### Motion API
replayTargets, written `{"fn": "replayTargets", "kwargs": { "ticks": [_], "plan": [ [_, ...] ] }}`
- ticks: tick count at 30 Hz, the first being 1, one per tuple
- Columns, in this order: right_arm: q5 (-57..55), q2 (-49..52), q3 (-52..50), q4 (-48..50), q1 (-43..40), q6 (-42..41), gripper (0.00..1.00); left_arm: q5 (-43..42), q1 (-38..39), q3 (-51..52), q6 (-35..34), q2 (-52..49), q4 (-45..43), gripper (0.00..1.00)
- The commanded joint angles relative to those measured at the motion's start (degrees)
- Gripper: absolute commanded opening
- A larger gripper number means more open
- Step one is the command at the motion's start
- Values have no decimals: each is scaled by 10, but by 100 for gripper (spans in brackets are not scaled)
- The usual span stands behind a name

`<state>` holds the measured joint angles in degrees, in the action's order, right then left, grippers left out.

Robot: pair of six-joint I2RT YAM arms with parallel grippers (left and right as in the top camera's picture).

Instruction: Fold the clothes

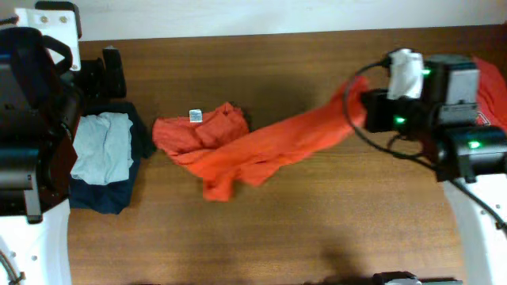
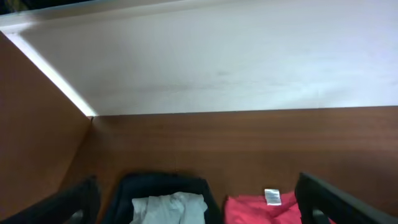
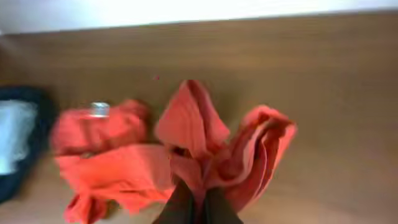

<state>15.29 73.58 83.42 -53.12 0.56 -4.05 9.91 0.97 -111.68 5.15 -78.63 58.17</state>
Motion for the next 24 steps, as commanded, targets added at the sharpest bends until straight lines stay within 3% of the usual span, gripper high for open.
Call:
{"fn": "replayTargets", "kwargs": {
  "ticks": [1,3,8,9,11,13,14,15,19,22,24],
  "plan": [
    [-37,23,8,-25,-50,62,8,-2,1,-12,9,9,-2,99],
    [-78,38,8,-47,-79,59,8,-2,1,-12,9,9,3,99],
    [-195,59,8,-78,-139,-39,7,-3,1,-12,4,6,27,99],
    [-201,59,8,-83,-151,-56,20,-3,1,-12,-3,4,36,99],
    [-201,59,8,-89,-166,-75,34,-32,1,-10,-18,-4,64,99],
    [-201,59,8,-92,-178,-92,58,-84,1,-9,-19,-21,97,99],
    [-201,59,8,-93,-180,-93,62,-102,1,-8,-19,-27,107,99],
    [-201,59,8,-97,-182,-98,73,-148,1,-8,-19,-44,130,99],
    [-176,59,8,-104,-182,-98,78,-244,2,-8,-17,-91,180,99],
    [-157,59,8,-108,-182,-98,80,-286,16,-8,19,-126,234,82],
    [-155,59,8,-112,-182,-98,83,-279,35,-5,23,-147,259,78]
  ]
}}
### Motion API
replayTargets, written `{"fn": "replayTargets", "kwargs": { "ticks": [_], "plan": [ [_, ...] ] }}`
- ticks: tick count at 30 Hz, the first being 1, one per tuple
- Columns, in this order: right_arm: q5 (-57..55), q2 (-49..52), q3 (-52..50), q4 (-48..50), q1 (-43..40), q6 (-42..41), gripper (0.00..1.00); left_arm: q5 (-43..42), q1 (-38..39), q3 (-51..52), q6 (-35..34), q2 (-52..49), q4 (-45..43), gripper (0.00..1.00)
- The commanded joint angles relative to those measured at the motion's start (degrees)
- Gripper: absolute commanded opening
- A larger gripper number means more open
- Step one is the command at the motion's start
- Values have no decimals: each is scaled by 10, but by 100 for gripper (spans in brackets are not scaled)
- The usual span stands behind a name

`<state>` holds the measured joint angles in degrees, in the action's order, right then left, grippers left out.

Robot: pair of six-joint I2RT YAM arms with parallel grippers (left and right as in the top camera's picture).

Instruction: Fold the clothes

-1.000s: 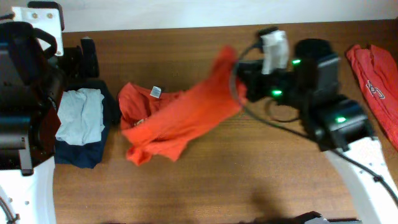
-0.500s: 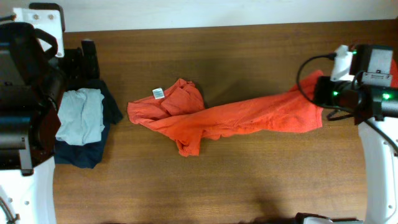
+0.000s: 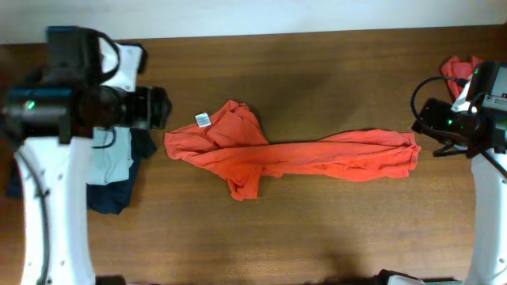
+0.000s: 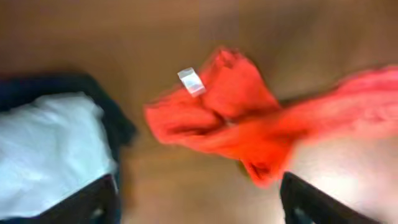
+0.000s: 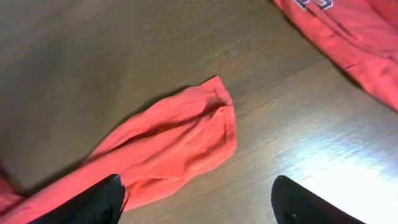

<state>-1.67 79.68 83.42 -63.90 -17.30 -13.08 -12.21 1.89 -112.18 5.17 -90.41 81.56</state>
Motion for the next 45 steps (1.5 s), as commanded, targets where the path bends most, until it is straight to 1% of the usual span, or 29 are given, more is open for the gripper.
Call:
{"fn": "replayTargets", "kwargs": {
  "ticks": [1,3,4,5,7,14,18,21,23,28,29,31,32,33,34,36,37,39,40,43,45],
  "plan": [
    [15,-2,8,-7,-3,-7,83,-50,40,10,22,-40,29,77],
    [20,-1,8,-13,-3,-7,83,-44,66,43,23,-55,24,77],
    [26,2,8,-19,-3,-7,83,-31,86,77,23,-61,10,77],
    [30,5,8,-28,-3,-7,83,-6,117,135,23,-63,-30,77],
    [30,10,8,-34,-3,-7,83,18,150,200,22,-63,-85,77],
    [32,32,8,-37,-3,-7,84,78,254,376,16,-63,-232,75],
    [43,44,7,-37,-3,-7,84,117,296,447,16,-68,-327,75],
    [43,47,8,-37,-3,-7,84,121,320,466,16,-77,-362,69],
    [43,47,7,-37,-3,-7,84,121,336,466,20,-88,-375,66],
    [43,47,7,-39,-3,-7,83,125,367,466,22,-116,-384,66],
    [42,47,7,-41,-3,-7,83,136,377,466,22,-130,-384,62],
    [42,47,8,-44,-3,-7,84,155,385,466,22,-149,-386,46],
    [42,47,7,-46,-3,-7,84,166,385,466,21,-158,-385,25],
    [42,47,8,-47,-3,-7,84,175,385,465,19,-159,-380,1],
    [42,47,8,-48,-3,-7,84,189,385,461,10,-157,-372,1],
    [42,47,7,-49,-3,-7,84,240,384,427,-13,-144,-326,1],
    [43,47,8,-49,-3,-7,84,268,384,391,-23,-135,-287,1],
    [43,47,7,-49,-3,-7,84,297,384,318,-26,-121,-218,1],
    [43,47,8,-49,-3,-7,84,311,384,261,-26,-111,-170,0],
    [43,47,7,-51,-3,-7,84,368,384,127,-26,-92,-79,0],
    [43,47,7,-54,-3,-7,84,418,383,47,-26,-84,-43,1]
  ]
}}
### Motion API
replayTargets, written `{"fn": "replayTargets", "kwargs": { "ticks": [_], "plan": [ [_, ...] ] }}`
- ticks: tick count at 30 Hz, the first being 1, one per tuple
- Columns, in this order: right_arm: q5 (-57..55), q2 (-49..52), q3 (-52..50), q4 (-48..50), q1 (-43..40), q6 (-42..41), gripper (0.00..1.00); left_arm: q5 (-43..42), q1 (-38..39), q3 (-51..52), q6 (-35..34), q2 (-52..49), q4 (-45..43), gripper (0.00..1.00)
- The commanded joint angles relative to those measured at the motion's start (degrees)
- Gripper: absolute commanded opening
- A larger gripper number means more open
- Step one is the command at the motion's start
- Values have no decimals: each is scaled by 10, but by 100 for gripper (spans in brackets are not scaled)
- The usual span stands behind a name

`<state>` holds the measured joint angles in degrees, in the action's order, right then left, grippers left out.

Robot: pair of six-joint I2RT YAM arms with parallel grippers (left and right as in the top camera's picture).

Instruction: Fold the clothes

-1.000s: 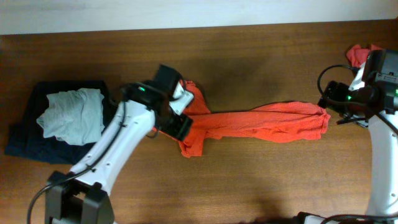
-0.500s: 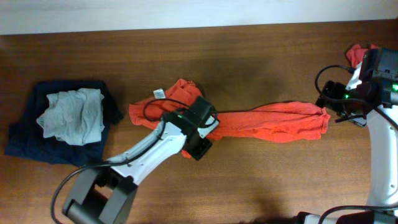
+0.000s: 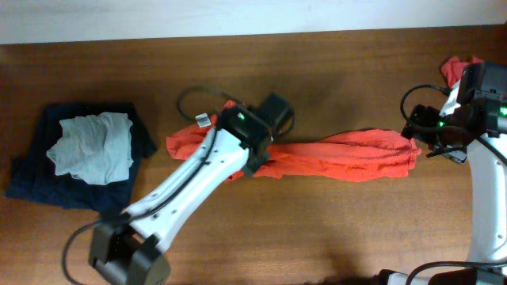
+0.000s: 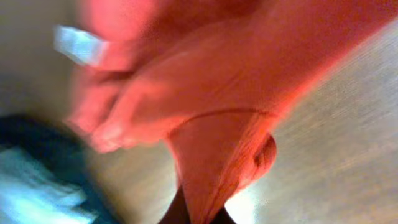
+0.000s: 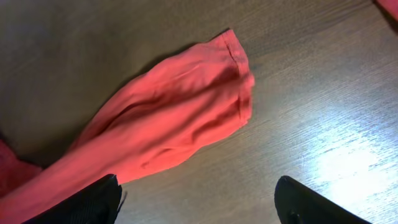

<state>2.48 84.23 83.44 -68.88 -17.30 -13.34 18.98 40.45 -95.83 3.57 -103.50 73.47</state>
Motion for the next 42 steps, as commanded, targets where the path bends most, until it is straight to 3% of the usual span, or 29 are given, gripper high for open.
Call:
{"fn": "replayTargets", "kwargs": {
  "ticks": [1,5,10,14,23,27,35,42],
  "plan": [
    [1,2,7,-5,-3,-5,84,122,-4,-143,-10,49,45,1],
    [19,2,-6,-5,-3,-4,84,138,-27,-248,9,55,55,1],
    [127,8,-46,10,-3,64,85,153,-29,-253,30,55,55,1],
    [172,30,-100,41,-3,67,84,209,-29,-253,28,55,54,1],
    [314,56,-233,129,65,86,79,200,-29,-253,21,55,54,3],
    [316,56,-282,173,153,21,79,198,-29,-253,21,55,51,5],
    [284,59,-370,325,263,-195,76,198,-29,-253,21,55,50,6],
    [271,59,-399,359,285,-250,73,198,-29,-253,21,55,49,6]
  ]
}}
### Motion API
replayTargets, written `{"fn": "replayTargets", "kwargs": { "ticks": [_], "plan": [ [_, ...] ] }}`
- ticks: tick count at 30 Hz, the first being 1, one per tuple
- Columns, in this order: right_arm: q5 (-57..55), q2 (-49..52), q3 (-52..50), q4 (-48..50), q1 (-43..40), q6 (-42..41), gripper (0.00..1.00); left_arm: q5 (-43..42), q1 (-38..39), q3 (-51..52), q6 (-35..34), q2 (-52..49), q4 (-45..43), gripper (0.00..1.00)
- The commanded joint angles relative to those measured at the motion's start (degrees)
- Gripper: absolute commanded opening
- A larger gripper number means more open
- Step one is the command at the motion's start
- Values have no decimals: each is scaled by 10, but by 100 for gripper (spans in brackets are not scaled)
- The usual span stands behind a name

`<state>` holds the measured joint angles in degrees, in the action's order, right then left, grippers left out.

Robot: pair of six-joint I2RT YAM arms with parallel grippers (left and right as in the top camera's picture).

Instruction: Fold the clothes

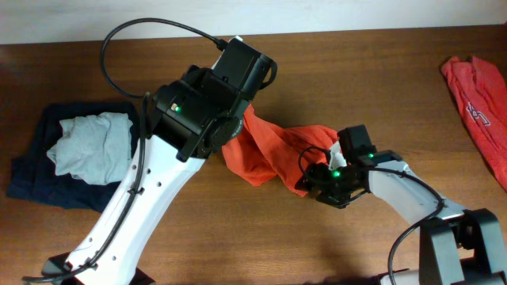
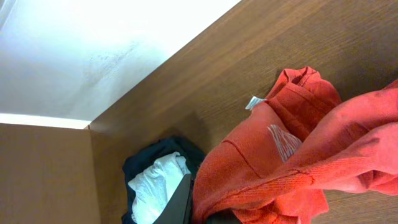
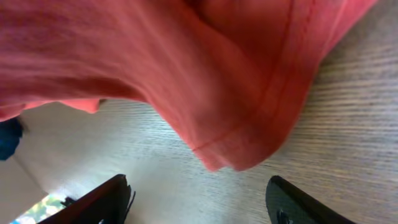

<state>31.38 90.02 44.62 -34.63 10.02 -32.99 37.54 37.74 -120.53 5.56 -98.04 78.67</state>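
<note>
An orange-red garment (image 1: pixel 273 150) with a white neck label (image 2: pixel 254 102) hangs bunched at the table's middle, raised at its left part. My left gripper (image 2: pixel 202 214) is shut on a fold of it, and cloth covers most of the fingers. In the right wrist view the garment's hemmed edge (image 3: pixel 249 93) droops just above the tabletop. My right gripper (image 3: pixel 199 202) sits low by the garment's lower right edge (image 1: pixel 301 178), open with nothing between its fingers (image 3: pixel 106 199).
A pile of folded clothes, light blue-white on dark navy (image 1: pixel 79 154), lies at the left of the wooden table (image 1: pixel 238 237). A second red garment (image 1: pixel 475 79) lies at the far right edge. A pale wall (image 2: pixel 93 43) runs along the table's back.
My left gripper, still shut on the garment, has risen and pulled the long stretched cloth into a raised bunch. My right gripper stayed open and moved from the table's right to the bunch's lower right edge.
First my right gripper held the garment and had it drawn toward the right, with the left arm back at the left. Then the cloth lay stretched long with both grippers open. Then the left gripper was shut on its left-middle part, and now holds it raised.
</note>
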Motion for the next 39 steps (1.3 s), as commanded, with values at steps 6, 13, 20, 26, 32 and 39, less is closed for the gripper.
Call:
{"fn": "replayTargets", "kwargs": {
  "ticks": [6,13,20,26,32,39],
  "plan": [
    [-46,1,-38,116,24,-96,69,12,-2,-6,1,0,-1,6],
    [-46,-1,-38,116,24,-90,13,13,-2,-6,1,0,-2,6],
    [-94,-104,-13,70,23,31,4,60,-3,-17,-18,8,-2,6],
    [-209,-280,99,-67,22,58,4,64,-37,-70,-41,40,-2,6],
    [-408,-391,262,-155,22,58,4,62,-69,-156,-47,86,-6,9],
    [-540,-415,415,-195,22,58,4,-14,-67,-279,6,122,-6,8]
  ]
}}
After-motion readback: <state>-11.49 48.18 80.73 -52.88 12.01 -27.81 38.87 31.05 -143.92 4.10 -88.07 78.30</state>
